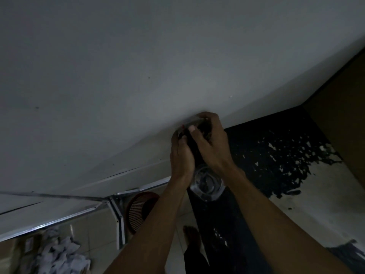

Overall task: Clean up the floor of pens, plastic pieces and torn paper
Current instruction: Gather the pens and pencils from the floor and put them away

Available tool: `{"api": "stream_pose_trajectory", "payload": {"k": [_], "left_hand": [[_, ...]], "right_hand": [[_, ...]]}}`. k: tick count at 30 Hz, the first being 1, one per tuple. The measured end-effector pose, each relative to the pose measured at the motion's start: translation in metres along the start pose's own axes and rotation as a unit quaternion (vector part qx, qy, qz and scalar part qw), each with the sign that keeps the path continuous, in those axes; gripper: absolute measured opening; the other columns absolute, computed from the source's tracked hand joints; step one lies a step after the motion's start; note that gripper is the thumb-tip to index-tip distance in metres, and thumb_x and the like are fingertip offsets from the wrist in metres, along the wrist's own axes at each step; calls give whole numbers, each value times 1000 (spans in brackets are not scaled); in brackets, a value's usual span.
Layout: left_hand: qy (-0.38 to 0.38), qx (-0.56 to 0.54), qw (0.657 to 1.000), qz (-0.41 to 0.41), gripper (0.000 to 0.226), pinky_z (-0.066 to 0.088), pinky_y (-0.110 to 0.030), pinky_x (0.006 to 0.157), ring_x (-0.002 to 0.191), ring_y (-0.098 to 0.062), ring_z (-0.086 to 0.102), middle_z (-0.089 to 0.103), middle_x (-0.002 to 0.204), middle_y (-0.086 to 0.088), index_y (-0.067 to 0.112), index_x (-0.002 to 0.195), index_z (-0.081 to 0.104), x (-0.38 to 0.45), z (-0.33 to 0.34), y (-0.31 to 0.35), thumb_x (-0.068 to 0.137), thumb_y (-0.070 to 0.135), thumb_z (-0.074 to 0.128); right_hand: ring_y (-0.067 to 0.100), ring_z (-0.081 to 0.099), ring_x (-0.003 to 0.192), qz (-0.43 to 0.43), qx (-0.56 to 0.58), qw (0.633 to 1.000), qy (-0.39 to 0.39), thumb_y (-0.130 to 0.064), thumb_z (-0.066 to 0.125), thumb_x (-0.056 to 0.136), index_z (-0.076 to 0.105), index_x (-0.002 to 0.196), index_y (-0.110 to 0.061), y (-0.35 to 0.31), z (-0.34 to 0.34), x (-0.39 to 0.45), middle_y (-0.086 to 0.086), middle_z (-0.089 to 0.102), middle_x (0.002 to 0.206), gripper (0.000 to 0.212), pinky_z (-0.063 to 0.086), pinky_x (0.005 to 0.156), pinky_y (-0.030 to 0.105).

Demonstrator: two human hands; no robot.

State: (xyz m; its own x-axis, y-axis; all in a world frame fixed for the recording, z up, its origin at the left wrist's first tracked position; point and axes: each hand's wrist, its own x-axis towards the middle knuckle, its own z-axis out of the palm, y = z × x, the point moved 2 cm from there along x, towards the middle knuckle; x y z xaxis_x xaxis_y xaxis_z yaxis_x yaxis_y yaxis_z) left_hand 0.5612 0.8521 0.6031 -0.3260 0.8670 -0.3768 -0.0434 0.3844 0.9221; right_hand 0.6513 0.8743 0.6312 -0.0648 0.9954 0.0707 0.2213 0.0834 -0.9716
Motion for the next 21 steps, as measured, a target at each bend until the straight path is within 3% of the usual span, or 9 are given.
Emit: {"api": "stream_pose_trajectory", "payload": {"k": [3,6,11,14,17,21], "left_hand": [[2,-21,1000,-23,40,50,-39,97,107,-15,61,61,122,2,29,130,52,-2,-2,5,96,39,33],[6,-30,999,-37,38,46,-36,100,111,-16,56,56,128,0,27,136,45,-5,-3,8,101,33,31],[2,-17,998,-61,54,44,-44,103,118,-22,55,54,135,-4,30,139,41,-6,-8,9,89,49,34],[11,2,998,-68,63,40,-43,107,123,-23,51,49,141,-6,27,143,38,-8,-11,11,86,53,32],[31,23,998,-40,51,29,-27,109,131,-19,41,40,148,-4,22,148,31,-15,-21,18,101,42,29],[43,53,998,0,47,25,-15,93,117,-6,39,40,148,-3,19,147,31,-24,-36,26,103,36,31]], "right_hand": [[-3,61,97,22,22,999,37,-23,68,88,47,127,-15,2,-4,-2,-12,61,108,44,52,84,17],[2,61,101,28,26,998,57,-21,69,87,47,126,-16,2,-6,-3,-6,61,111,46,51,86,19],[9,56,110,45,1,996,82,-31,71,84,46,128,-21,1,-13,-2,-1,56,120,51,51,93,30],[8,48,117,49,-27,991,122,-36,70,84,45,133,-17,-1,-22,-2,-1,51,127,58,43,100,21],[7,41,122,14,-82,987,134,-44,67,85,43,137,-15,-10,-26,-5,-2,45,131,64,32,97,9],[15,39,124,-55,-177,973,140,-41,66,85,47,132,-13,-27,-28,-9,5,43,131,57,27,95,7]]}}
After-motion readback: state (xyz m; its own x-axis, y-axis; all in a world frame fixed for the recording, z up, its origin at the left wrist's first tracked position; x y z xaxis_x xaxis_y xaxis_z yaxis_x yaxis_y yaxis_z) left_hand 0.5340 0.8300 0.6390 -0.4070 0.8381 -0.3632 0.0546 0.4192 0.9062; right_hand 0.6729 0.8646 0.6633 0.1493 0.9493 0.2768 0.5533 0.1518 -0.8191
